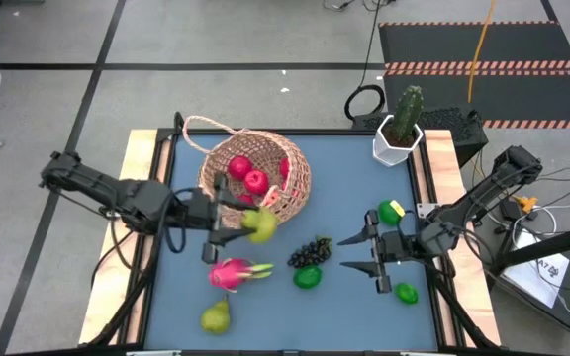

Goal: Build produce basket
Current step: Put the green pear into the basket

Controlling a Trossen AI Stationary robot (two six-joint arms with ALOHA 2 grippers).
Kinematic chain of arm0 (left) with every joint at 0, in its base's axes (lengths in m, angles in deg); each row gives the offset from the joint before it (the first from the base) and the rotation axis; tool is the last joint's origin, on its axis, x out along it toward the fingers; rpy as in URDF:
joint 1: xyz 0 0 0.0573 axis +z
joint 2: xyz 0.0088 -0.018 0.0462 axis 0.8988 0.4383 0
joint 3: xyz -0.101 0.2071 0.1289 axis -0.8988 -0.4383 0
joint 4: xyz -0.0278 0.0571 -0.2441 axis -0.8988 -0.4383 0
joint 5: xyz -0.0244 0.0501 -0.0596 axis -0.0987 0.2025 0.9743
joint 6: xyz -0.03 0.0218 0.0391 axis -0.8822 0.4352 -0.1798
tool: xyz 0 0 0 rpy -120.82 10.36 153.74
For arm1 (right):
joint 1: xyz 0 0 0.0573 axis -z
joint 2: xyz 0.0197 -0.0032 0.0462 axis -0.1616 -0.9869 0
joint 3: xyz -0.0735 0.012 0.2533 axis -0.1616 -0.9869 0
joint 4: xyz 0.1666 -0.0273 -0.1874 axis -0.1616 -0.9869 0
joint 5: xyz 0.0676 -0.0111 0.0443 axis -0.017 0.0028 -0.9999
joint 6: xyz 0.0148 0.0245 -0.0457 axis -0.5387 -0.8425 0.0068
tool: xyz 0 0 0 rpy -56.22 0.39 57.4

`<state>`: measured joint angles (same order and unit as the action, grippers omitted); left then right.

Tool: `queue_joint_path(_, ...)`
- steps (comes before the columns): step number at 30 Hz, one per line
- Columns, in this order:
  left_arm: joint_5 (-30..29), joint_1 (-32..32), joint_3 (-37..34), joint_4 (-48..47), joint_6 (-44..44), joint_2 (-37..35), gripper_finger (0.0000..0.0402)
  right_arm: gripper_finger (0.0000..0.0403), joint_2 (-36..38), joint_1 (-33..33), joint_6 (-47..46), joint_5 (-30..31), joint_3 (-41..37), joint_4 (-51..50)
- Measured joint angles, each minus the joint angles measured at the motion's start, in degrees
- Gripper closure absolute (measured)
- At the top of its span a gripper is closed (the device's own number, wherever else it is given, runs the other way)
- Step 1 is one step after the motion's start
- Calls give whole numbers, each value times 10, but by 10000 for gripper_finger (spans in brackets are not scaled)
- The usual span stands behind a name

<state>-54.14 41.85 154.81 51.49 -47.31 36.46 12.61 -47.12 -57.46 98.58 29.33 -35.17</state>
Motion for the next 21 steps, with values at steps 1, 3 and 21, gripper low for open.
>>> queue_joint_path(1,-10,0,0,-17,1,-11,190,206,0,0,0,0,0,3)
queue_joint_path(3,-34,0,0,-47,0,-29,190,206,0,0,1,-1,0,5)
queue_joint_path(21,-169,0,0,-91,4,-85,190,206,0,0,12,-2,0,3)
